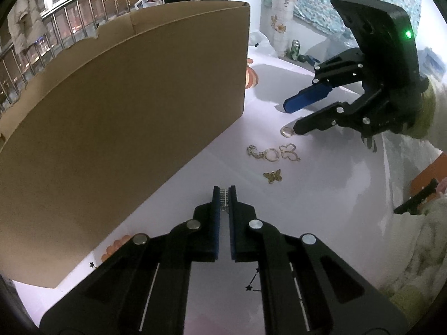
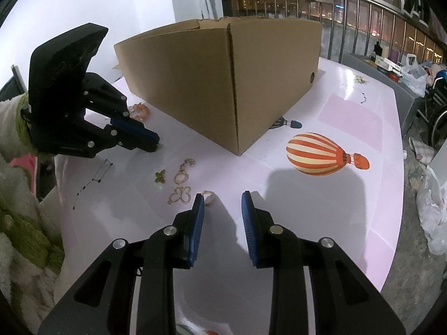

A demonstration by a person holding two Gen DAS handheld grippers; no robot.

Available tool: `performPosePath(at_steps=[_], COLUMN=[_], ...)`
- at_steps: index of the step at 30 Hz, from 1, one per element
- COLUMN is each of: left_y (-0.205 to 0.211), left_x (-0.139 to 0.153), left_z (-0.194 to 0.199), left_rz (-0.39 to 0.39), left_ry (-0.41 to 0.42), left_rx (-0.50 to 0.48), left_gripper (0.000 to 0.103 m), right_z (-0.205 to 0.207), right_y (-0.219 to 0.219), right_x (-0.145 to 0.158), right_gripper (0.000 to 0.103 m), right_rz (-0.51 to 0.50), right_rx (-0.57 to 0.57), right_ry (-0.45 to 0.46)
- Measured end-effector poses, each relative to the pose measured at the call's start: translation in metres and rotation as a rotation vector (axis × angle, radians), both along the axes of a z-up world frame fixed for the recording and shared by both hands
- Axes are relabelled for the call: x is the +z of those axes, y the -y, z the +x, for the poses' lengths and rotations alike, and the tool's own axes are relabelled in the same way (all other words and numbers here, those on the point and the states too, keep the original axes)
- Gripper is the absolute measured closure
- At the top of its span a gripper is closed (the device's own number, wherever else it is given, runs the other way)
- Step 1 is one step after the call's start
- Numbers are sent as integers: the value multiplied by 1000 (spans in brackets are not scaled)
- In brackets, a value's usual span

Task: Organize jewelry
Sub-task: 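Close the right gripper on the gold ring while the left gripper holds the tag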

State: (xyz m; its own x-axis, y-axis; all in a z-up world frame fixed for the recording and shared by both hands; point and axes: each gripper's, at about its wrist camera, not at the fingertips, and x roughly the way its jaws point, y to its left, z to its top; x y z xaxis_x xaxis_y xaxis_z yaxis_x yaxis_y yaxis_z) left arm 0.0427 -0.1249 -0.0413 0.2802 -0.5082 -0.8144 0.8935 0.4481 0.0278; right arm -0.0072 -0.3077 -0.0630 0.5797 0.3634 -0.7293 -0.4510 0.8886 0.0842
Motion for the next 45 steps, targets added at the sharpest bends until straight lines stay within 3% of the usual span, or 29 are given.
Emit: performPosePath(at_steps=[8, 26, 34, 45], left_y=[-6, -20, -24, -27], left_x=[-1, 1, 2, 4], left_z=[-5, -1, -1, -1], left_rz=[-7, -26, -32, -38], left_ry=[10, 10, 15, 19], left_rx=[-10, 21, 24, 31], left_gripper=[99, 99, 99, 99], right_z=[0, 6, 9, 10], right_y=[-3, -29, -29, -26], right_x=[2, 5, 4, 5], right_gripper=[76, 76, 91, 92], right_rz=[-25, -130, -91, -70], right_rx=[18, 176, 210, 198], right_ry=[1, 26, 11, -6])
